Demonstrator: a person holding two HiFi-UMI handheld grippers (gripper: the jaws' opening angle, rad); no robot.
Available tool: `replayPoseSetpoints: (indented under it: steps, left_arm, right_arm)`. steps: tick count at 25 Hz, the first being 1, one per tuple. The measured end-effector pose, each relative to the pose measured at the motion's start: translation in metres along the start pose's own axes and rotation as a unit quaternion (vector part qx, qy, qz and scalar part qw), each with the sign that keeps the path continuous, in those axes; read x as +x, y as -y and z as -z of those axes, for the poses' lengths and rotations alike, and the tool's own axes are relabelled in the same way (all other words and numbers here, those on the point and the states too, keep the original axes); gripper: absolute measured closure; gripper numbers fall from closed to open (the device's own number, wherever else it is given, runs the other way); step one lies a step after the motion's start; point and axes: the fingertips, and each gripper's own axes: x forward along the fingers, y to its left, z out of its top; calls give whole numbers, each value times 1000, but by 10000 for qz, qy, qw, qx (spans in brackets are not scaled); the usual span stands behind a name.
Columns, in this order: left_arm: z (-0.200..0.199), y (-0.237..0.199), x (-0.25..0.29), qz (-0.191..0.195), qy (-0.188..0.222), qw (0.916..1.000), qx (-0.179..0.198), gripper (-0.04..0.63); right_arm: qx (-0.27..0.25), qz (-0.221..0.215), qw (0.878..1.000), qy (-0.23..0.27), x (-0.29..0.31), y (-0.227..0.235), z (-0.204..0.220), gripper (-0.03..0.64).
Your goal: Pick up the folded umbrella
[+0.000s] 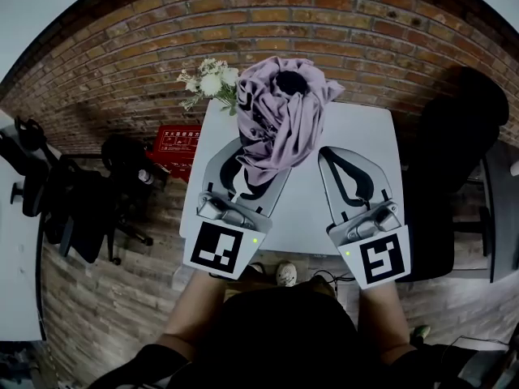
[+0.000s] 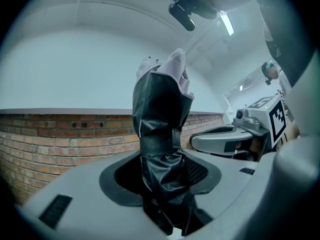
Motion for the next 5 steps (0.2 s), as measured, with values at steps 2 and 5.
replayPoseSetpoints:
  steps: [2,5]
  left_arm:
    - [-1,0,-1,-6,-15,10000,-28,377]
    - [-2,0,-3,-10,-26,10000,-45,377]
  right_arm:
    - [-21,15,10000,34,-1,0,-3,588]
    - [-23,39,9999,96,-3,0,-7,588]
